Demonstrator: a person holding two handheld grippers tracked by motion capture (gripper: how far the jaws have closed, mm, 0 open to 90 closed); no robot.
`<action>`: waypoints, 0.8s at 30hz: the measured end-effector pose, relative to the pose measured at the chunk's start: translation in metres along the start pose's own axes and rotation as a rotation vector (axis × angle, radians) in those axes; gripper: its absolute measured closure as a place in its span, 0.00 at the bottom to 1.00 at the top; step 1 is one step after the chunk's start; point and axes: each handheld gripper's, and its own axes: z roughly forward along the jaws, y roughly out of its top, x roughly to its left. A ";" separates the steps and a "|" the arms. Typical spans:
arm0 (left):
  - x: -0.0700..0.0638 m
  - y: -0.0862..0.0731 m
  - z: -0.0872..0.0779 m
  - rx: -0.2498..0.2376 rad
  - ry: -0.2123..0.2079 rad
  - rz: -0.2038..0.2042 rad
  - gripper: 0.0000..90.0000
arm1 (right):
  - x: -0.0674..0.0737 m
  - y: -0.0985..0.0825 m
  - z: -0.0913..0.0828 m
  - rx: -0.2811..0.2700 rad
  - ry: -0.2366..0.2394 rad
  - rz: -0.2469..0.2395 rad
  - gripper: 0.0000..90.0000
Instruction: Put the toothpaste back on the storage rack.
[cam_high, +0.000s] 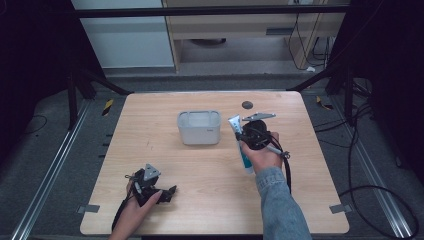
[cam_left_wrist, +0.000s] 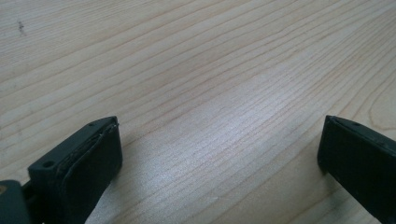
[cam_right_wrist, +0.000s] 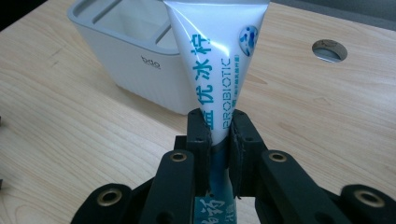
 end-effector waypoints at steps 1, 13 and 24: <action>0.000 0.000 0.000 0.000 0.000 0.000 0.00 | 0.000 0.001 -0.001 -0.006 0.002 0.003 0.89; -0.001 0.000 0.000 0.000 0.003 -0.003 0.00 | 0.008 0.019 -0.010 -0.103 -0.017 0.004 0.89; -0.001 -0.001 0.000 -0.004 0.000 -0.003 0.00 | 0.016 0.032 -0.003 -0.121 -0.012 -0.008 0.89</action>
